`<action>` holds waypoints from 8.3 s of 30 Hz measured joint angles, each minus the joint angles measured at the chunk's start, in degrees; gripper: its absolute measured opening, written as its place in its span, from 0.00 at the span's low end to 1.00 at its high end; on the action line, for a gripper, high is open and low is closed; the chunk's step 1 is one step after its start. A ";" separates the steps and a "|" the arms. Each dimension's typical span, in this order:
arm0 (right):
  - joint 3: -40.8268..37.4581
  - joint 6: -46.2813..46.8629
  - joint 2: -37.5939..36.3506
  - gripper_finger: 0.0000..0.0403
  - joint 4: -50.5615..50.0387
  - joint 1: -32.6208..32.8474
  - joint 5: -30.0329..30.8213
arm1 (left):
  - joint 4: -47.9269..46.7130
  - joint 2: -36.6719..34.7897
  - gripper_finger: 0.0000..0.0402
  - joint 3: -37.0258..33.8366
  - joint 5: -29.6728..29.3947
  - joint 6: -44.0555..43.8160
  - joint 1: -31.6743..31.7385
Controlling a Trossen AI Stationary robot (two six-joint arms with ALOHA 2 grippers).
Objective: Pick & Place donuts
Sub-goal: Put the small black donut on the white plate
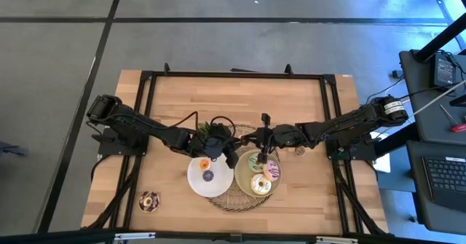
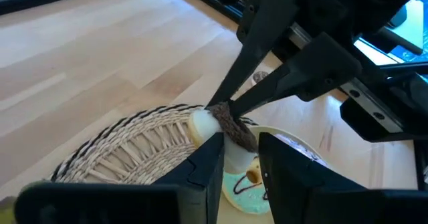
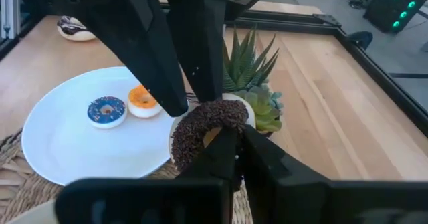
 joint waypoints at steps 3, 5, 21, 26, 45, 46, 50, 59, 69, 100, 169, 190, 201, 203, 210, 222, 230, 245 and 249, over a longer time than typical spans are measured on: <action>0.00 -0.02 0.00 0.04 -0.30 0.00 -0.02 | 0.00 0.00 0.23 0.00 0.00 1.25 0.04; 0.00 -0.01 0.00 0.05 -0.52 0.01 -0.04 | 0.00 0.00 0.24 0.00 0.56 3.03 0.04; 0.00 0.54 0.00 0.06 -1.97 0.04 -0.42 | -0.81 0.00 0.41 0.00 1.81 4.55 0.11; 0.00 1.53 0.00 0.07 -1.97 0.04 -0.47 | -0.83 0.00 0.52 0.00 1.75 4.73 0.11; 0.00 1.54 -0.02 0.06 -1.36 0.11 -0.92 | -2.12 0.07 0.57 0.02 -4.53 3.96 0.19; 0.00 1.51 -0.02 0.06 -1.36 0.11 -0.94 | -2.09 0.07 0.57 0.02 -4.71 3.26 0.30; 0.00 1.35 -0.02 0.06 -1.23 0.11 -0.93 | -2.10 0.07 0.56 0.02 -3.33 2.93 0.61; 0.00 1.28 -0.02 0.06 -0.58 0.11 -1.09 | -2.14 0.07 0.49 0.03 -1.23 5.58 0.59; -0.02 1.30 -0.02 0.06 -0.54 0.07 -0.81 | -2.14 0.07 0.29 0.04 0.77 5.68 1.60; 0.06 3.44 -16.21 0.48 -25.96 0.10 4.68 | -17.64 0.07 0.01 0.04 17.68 -3.46 -1.86; -3.61 7.13 -17.62 0.47 -23.82 0.02 5.14 | -15.04 1.81 0.13 -9.53 14.68 -25.44 -6.26; -3.61 7.10 -17.62 0.47 -23.80 0.02 5.13 | -15.81 1.79 0.36 -9.53 18.87 -21.51 -4.64; -3.61 6.03 -17.62 0.48 -23.91 0.02 5.11 | -18.40 1.74 0.36 -9.53 20.42 -22.86 -4.26; -3.61 6.02 -17.62 0.47 -23.91 0.04 5.11 | -18.44 1.57 0.36 -9.53 20.29 -22.86 -4.28; -3.61 5.94 -17.62 0.47 -24.07 0.02 5.14 | -19.54 0.37 0.36 -9.51 19.84 -22.43 -4.28; -3.61 6.03 -17.62 0.48 -28.20 0.02 5.09 | -7.19 -2.29 0.36 -8.22 15.44 -5.44 -7.10; -3.61 6.03 -17.62 0.47 -27.74 0.00 5.14 | 2.73 3.26 0.36 -8.13 20.02 2.31 -7.15; -3.61 6.15 -17.62 0.48 -27.58 -0.01 5.62 | 5.88 5.31 0.36 -8.22 18.76 20.24 -8.79; -3.61 6.21 -17.62 0.47 -27.58 -0.04 5.65 | 5.91 5.31 0.35 -8.22 18.79 22.55 -8.74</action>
